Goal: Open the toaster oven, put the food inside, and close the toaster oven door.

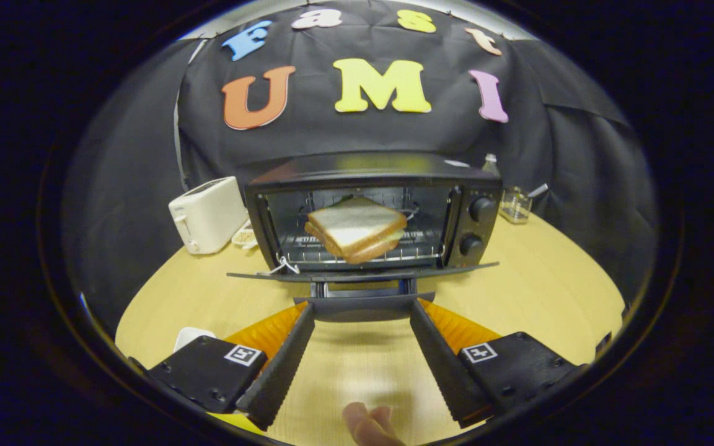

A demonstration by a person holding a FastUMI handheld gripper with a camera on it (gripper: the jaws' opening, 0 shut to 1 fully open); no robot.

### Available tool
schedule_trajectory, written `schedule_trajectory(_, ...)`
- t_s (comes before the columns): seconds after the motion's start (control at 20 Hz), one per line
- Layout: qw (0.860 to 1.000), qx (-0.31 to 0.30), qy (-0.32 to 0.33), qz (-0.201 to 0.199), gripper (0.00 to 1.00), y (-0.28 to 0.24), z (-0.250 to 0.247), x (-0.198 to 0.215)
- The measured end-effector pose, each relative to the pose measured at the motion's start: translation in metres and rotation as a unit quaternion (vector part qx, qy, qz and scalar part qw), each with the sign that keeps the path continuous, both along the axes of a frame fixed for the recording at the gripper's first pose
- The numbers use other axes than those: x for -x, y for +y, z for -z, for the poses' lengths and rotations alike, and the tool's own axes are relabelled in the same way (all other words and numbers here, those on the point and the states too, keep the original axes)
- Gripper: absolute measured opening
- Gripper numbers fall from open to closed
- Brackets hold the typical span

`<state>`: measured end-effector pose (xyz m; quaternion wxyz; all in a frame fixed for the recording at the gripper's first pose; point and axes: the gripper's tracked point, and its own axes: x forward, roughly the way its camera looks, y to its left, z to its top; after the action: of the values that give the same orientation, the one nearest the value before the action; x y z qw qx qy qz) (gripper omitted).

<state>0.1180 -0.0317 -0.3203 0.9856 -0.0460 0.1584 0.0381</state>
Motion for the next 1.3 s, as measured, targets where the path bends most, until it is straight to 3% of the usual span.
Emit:
schedule_trajectory(0.35, 1.0, -0.019, -0.019, -0.011, 1.0, 0.006, -0.051, 0.004)
schedule_trajectory(0.8, 0.997, -0.011, 0.076, -0.014, 1.0, -0.004, 0.025, 0.034)
schedule_trajectory(1.3, 0.982, -0.046, 0.185, 0.004, 1.0, -0.007, 0.111, 0.03)
